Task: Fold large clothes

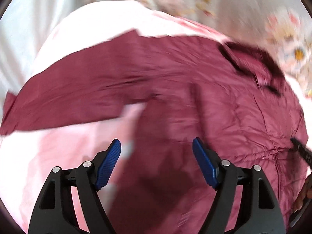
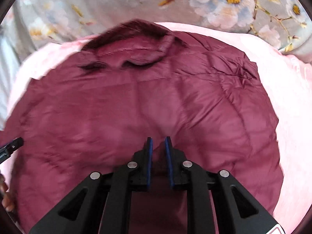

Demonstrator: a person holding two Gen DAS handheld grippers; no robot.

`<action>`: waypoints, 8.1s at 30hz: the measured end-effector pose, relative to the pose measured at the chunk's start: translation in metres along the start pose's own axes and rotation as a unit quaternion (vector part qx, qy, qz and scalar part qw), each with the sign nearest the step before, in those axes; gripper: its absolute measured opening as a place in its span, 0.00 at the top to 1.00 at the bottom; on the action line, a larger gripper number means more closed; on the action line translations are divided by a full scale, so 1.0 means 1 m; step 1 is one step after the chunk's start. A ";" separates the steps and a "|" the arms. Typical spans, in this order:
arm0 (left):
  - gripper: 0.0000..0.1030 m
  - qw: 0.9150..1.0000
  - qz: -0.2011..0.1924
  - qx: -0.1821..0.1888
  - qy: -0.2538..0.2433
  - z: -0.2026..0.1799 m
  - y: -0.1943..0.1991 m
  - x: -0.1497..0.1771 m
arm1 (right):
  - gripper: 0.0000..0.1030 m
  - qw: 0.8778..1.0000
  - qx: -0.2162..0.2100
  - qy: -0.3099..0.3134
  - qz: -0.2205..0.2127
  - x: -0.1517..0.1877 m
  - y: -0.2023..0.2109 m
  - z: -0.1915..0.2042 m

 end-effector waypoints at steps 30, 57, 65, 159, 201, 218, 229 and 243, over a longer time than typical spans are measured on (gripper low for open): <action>0.97 0.986 -0.114 -0.025 0.121 0.105 0.064 -0.114 | 0.52 0.998 -0.019 0.033 -0.041 0.077 0.044 0.050; 0.18 0.989 -0.075 0.106 0.072 -0.078 0.062 -0.076 | 0.41 0.996 -0.070 -0.008 -0.061 0.024 0.092 -0.006; 0.27 0.998 -0.015 0.014 0.063 -0.031 -0.005 -0.068 | 0.36 0.989 -0.030 0.139 -0.036 -0.012 0.021 0.089; 0.57 0.993 -0.044 -0.027 -0.108 -0.139 -0.053 -0.032 | 0.84 0.999 0.039 0.000 -0.020 -0.001 -0.036 -0.050; 0.71 0.994 -0.004 0.082 -0.078 -0.214 -0.094 -0.101 | 0.93 0.995 -0.048 -0.082 -0.013 -0.095 -0.081 -0.043; 0.70 0.996 0.043 0.073 -0.034 -0.225 -0.132 -0.189 | 0.89 0.999 -0.026 -0.043 -0.003 -0.182 -0.120 -0.040; 0.67 0.991 -0.015 0.029 -0.130 -0.225 -0.148 -0.150 | 0.95 0.993 0.074 0.087 -0.027 -0.151 -0.134 -0.047; 0.67 0.987 -0.053 -0.002 -0.152 -0.233 -0.144 -0.146 | 0.95 0.995 0.060 0.079 -0.030 -0.150 -0.138 -0.047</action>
Point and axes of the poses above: each gripper's, at about its wrist camera, not at the fingertips, and y roughly against the way its jaws point, z to its left, x to its underside, the point moved 10 cm from there along -y, roughly the way its jaws point, and after that the axes turned 4 degrees about -x, right-handed, at the moved point
